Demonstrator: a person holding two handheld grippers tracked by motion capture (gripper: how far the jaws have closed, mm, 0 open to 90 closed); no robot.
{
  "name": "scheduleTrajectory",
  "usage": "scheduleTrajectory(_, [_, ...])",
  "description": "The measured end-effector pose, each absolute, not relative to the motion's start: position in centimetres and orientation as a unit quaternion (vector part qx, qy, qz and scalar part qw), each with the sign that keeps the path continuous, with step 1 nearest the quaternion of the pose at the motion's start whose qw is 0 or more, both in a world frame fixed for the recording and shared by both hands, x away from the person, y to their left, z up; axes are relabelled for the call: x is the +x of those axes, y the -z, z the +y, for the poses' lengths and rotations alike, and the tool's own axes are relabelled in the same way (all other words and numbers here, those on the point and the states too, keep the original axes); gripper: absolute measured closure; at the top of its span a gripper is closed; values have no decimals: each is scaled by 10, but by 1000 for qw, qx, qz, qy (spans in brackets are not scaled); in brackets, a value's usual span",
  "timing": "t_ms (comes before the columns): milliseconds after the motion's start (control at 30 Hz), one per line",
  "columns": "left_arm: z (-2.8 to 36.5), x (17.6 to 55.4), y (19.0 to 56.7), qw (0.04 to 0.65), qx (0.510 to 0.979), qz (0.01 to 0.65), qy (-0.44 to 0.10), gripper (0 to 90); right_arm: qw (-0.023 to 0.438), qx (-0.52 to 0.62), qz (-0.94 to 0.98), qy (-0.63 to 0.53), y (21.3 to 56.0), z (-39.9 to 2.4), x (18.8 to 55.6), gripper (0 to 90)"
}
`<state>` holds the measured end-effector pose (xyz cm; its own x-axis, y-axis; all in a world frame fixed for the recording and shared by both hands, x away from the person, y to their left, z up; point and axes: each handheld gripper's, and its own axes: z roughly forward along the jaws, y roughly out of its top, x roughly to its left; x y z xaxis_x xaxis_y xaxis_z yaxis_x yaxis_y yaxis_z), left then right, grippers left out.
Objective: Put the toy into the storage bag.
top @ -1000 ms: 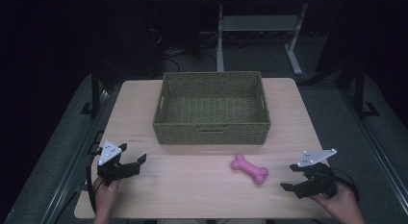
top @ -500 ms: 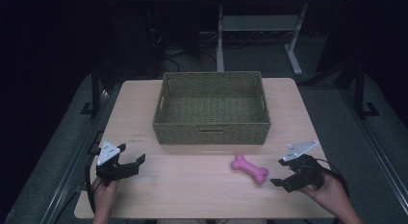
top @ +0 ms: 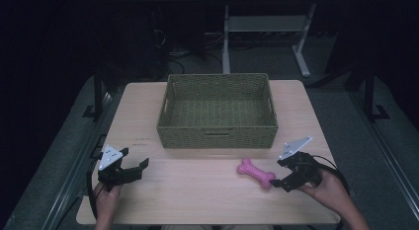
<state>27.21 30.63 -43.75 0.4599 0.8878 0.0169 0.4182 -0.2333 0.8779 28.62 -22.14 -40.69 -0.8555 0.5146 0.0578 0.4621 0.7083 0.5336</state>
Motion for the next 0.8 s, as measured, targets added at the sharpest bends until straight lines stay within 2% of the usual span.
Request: scheduleTrajectory(800, [309, 272, 437, 434, 733, 448, -272, 139, 28, 232, 939, -250, 406, -188, 305, 222])
